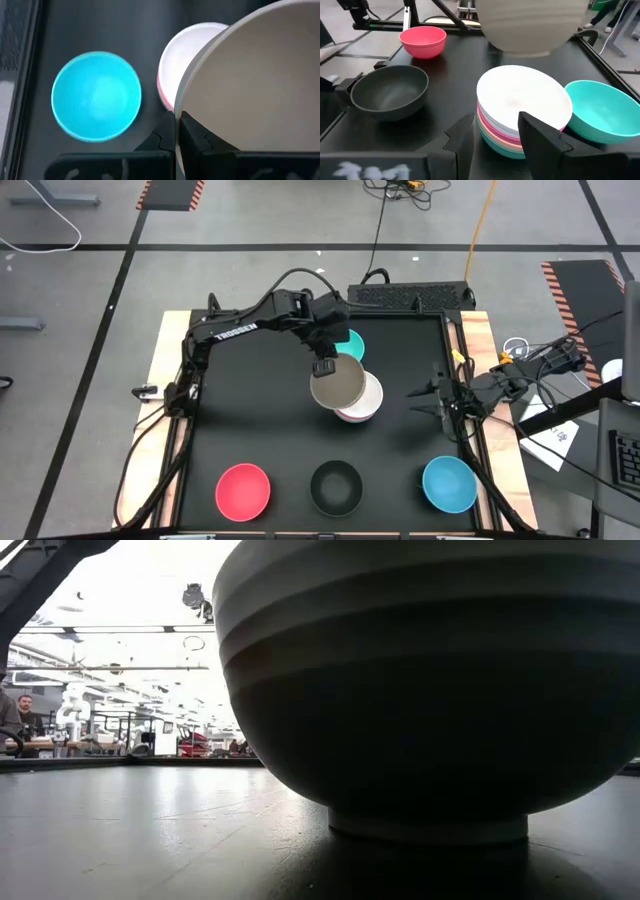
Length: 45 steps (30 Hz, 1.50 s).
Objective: Nest bowls inside each other
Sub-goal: Stack the gray bowl on top of the white bowl
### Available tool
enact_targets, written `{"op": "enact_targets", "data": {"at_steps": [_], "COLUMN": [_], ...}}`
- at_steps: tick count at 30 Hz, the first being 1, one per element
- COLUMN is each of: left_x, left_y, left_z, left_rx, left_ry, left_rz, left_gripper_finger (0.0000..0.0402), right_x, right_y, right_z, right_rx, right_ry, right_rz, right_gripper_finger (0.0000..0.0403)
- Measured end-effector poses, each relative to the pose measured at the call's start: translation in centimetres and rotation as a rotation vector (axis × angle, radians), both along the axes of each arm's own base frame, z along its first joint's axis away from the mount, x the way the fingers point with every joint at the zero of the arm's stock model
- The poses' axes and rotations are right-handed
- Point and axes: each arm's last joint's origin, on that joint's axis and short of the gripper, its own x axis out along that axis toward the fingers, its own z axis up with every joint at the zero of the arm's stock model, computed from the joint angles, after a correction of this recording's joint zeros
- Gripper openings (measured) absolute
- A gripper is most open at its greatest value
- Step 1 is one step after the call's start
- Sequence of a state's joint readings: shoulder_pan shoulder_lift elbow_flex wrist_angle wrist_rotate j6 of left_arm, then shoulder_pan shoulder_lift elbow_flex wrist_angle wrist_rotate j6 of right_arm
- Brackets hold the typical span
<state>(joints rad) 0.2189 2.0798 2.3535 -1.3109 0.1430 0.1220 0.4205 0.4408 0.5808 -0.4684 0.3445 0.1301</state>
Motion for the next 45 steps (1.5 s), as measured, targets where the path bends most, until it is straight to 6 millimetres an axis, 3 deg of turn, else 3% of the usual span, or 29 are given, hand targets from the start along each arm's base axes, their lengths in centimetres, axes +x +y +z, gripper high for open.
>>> {"op": "enact_targets", "data": {"at_steps": [9, 18, 27, 37, 45], "left_x": [1.9, 4.2, 5.2, 5.7, 5.7], "left_y": [-0.1, 0.3, 1.3, 1.3, 1.5], "left_z": [-0.7, -4.0, -6.9, -9.6, -10.2], "left_rx": [-0.026, -0.062, -0.071, -0.071, -0.052], "left_ry": [-0.099, -0.066, 0.014, 0.131, 0.170], "left_rz": [-0.069, -0.119, -0.104, -0.081, -0.087], "left_gripper_finger": [0.0004, 0.0004, 0.0004, 0.0004, 0.0004], "right_x": [-0.4, -3.8, -4.9, -5.0, -4.9], "right_y": [-0.2, -1.6, -2.1, -2.1, -2.1], "right_z": [0.3, 1.3, 1.1, 1.0, 1.3], "right_rx": [-0.012, -0.026, -0.055, -0.024, 0.007], "right_ry": [-0.028, -0.209, -0.260, -0.251, -0.273], "right_rz": [0.016, 0.049, 0.058, 0.056, 0.051], "right_gripper_finger": [0.0144, 0.0144, 0.0144, 0.0144, 0.0144]}}
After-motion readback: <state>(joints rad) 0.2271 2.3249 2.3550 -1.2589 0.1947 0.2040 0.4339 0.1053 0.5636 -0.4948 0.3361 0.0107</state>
